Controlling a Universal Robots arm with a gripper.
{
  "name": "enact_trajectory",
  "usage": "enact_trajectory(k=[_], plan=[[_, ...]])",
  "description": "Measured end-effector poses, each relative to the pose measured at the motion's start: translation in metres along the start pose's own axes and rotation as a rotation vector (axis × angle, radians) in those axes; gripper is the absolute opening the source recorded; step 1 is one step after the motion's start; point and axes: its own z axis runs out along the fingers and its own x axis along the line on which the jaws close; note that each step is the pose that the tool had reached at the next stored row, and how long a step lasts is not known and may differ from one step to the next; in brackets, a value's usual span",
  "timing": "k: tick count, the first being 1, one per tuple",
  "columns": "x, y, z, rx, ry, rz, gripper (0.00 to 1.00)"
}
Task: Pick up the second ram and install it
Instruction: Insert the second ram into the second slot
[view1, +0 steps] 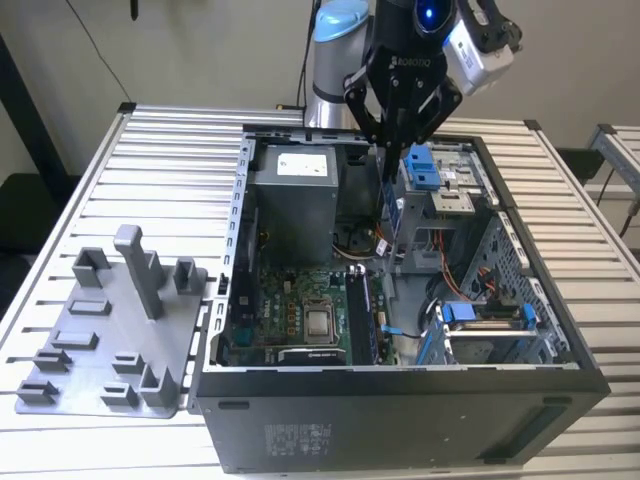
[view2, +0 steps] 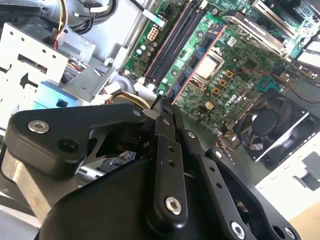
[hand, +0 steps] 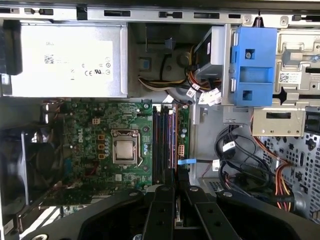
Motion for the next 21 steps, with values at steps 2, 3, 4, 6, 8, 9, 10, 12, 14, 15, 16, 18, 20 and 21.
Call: enact_trajectory(k=[2,3,4,6,8,9,10,12,14,15,16,18,20,21], plan=[[0.0,0.0,0.0005,0.0,0.0,0.0,0.14],[0.0,0.0,0.0007,0.0,0.0,0.0,0.14],[0.0,0.0,0.0009,0.0,0.0,0.0,0.14],[0.0,0.0,0.0013,0.0,0.0,0.0,0.14],[0.0,0.0,0.0017,0.0,0.0,0.0,0.14],[0.0001,0.0,0.0019,0.0,0.0,0.0,0.14],[0.0001,0.0001,0.0022,-0.0001,0.0,0.0,0.14],[0.0001,0.0001,0.0025,0.0,0.0,0.0,0.14],[0.0001,0.0001,0.003,0.0,0.0,0.0,0.14],[0.0001,0.0001,0.0033,0.0,0.0,0.0,0.14],[0.0001,0.0001,0.0035,-0.0001,0.0,0.0,0.14],[0.0001,0.0001,0.004,0.0,0.0,0.0,0.14],[0.0001,0.0001,0.0045,0.0,0.0,0.0,0.14],[0.0001,0.0001,0.0047,0.0,0.0,0.0,0.14]])
